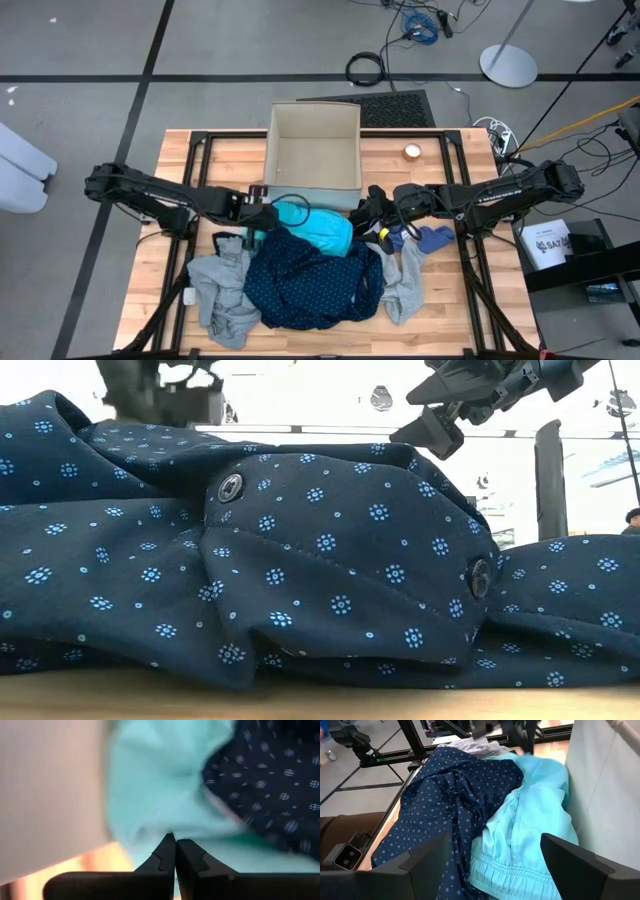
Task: Sort clothes
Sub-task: Put the light blue shorts into the white laundry organizer
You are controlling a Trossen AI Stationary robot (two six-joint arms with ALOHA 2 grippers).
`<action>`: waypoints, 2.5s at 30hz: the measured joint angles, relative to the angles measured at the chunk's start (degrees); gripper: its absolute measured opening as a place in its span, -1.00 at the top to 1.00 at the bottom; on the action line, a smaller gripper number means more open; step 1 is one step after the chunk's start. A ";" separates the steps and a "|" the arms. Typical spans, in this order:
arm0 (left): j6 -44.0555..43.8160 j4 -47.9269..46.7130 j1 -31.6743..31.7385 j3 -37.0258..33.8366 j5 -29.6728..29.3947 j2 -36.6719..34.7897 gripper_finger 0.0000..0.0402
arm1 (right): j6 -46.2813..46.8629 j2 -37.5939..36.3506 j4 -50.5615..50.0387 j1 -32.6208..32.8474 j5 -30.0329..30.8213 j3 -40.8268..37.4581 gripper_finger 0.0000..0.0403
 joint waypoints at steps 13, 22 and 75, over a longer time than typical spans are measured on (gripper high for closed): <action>4.95 -4.25 -1.04 24.07 -3.81 -5.85 0.99 | -0.13 0.00 -0.27 -0.02 -0.26 0.00 -0.51; 8.88 4.17 -3.45 39.17 -3.17 -6.16 1.00 | 1.02 -4.89 -0.37 -0.02 -2.92 0.00 -0.51; 3.85 6.26 -3.39 44.46 -7.14 -3.00 1.00 | -88.33 31.40 59.51 22.16 63.65 16.02 0.94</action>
